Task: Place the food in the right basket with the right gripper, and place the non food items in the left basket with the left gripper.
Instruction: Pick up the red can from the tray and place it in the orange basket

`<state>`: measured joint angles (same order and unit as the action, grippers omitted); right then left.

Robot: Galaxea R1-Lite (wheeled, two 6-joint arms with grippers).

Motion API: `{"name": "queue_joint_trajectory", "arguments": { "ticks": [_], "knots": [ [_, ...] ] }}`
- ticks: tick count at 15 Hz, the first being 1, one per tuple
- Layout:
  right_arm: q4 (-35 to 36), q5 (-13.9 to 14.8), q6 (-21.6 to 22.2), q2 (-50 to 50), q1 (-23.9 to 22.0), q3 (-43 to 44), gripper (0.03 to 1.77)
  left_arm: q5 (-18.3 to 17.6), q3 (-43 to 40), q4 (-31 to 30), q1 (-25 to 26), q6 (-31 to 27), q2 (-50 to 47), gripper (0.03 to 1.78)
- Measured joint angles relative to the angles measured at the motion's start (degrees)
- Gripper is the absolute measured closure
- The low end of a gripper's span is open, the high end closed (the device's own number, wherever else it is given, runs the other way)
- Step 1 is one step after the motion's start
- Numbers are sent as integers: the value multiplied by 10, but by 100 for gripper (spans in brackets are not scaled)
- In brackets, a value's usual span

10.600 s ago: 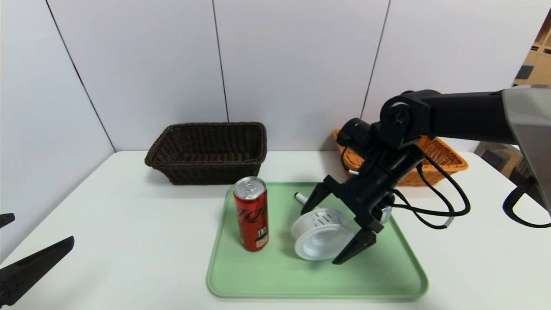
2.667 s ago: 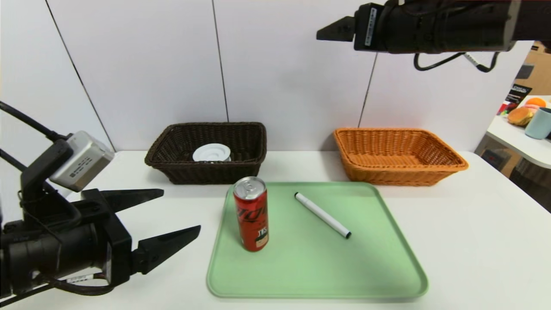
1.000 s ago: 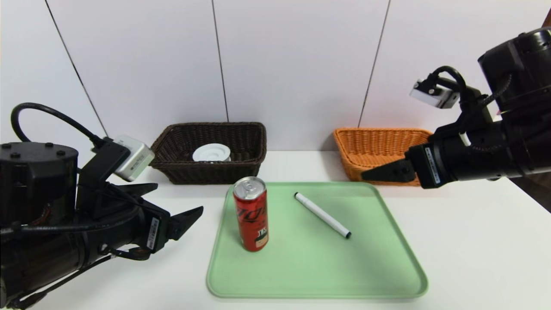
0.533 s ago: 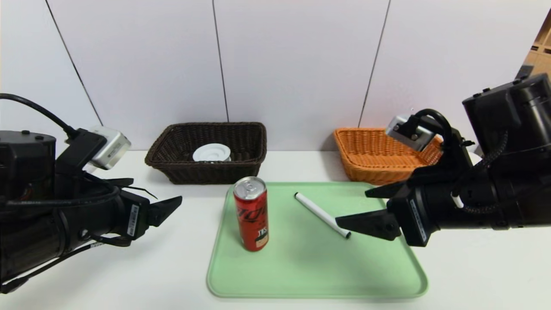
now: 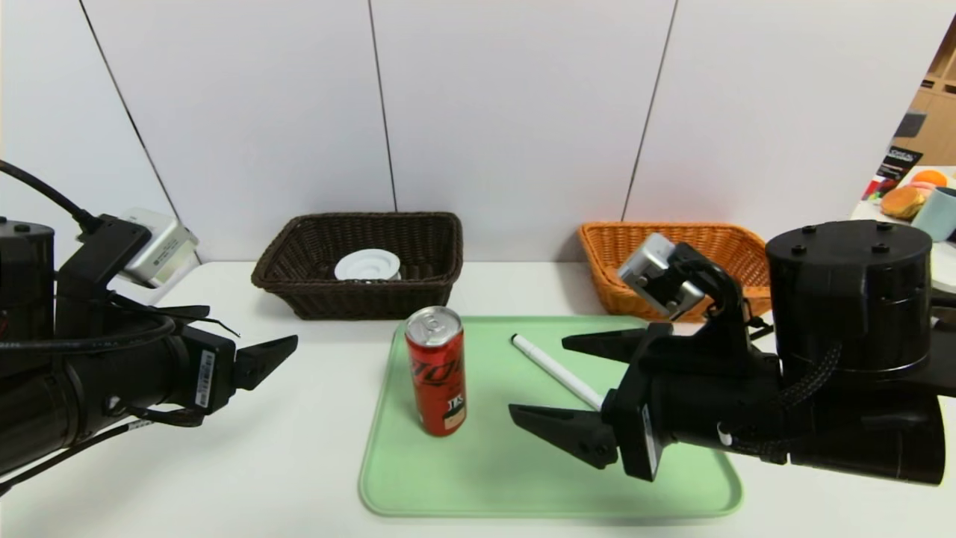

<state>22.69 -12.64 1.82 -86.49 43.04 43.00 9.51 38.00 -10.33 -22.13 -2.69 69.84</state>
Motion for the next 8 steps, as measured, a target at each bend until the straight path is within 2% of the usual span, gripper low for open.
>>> {"name": "queue_joint_trajectory", "arguments": {
  "ticks": [2,5,8],
  "knots": [
    [66,1,1,-17,6,-19,10,0,0,0,0,0,-2,12],
    [114,0,1,-43,22,-39,10,2,-3,6,0,0,-4,12],
    [199,0,0,-84,29,-55,10,20,-4,8,4,4,-4,12]
  ]
}}
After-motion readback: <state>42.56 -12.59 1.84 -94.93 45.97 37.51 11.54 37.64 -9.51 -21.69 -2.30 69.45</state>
